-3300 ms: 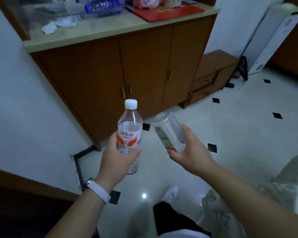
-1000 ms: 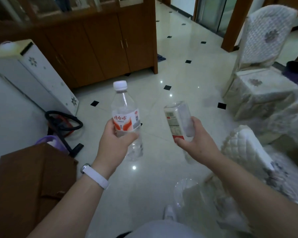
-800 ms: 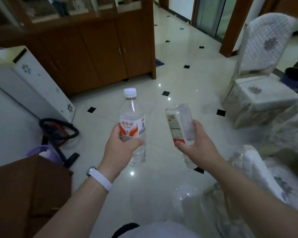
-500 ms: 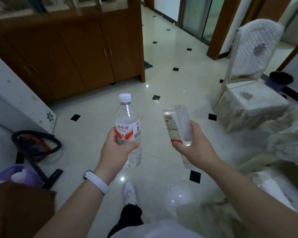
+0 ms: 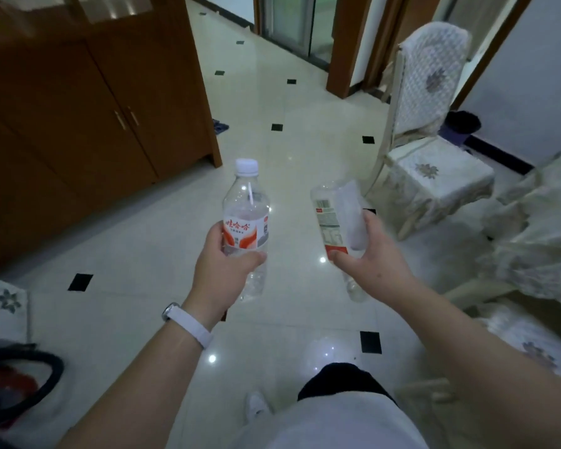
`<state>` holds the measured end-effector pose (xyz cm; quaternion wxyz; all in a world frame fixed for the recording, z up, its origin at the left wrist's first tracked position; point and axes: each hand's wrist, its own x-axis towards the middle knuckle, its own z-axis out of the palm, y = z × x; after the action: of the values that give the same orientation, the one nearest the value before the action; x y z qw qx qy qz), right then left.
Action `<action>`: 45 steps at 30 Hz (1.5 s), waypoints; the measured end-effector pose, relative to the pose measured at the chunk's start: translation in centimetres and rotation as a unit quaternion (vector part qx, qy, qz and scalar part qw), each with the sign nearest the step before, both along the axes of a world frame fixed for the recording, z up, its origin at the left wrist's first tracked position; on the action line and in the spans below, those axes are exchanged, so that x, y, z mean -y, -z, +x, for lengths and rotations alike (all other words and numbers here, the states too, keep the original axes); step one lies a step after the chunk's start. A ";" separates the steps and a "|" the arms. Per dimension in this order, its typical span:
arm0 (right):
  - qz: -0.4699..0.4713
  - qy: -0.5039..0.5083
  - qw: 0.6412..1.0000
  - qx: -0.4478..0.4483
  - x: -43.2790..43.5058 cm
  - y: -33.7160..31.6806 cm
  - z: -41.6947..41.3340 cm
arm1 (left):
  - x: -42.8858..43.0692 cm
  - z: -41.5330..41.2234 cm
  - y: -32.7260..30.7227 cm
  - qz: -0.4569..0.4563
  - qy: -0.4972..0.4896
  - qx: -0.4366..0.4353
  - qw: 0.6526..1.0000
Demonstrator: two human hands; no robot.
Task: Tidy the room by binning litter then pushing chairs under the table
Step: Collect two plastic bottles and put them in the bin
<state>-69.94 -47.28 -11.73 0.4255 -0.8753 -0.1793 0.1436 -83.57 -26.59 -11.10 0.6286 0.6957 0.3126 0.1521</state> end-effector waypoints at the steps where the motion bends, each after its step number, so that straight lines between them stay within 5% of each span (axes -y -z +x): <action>1: 0.000 0.009 1.000 0.000 -0.6 0.2 0.9 | -0.6 1.1 0.2 -0.002 0.010 -0.002 1.000; 18: 0.031 0.082 0.995 -0.053 -8.7 3.1 30.5 | -9.8 32.9 1.1 0.052 0.081 -0.078 0.992; 45: 0.014 0.191 0.980 -0.046 -19.4 1.0 67.8 | -23.6 75.0 3.7 0.003 0.178 -0.026 0.984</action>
<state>-2.16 -27.87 -12.69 0.4649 -0.8800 0.0088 0.0973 -8.56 -3.02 -14.78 0.6354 0.7457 0.1996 0.0206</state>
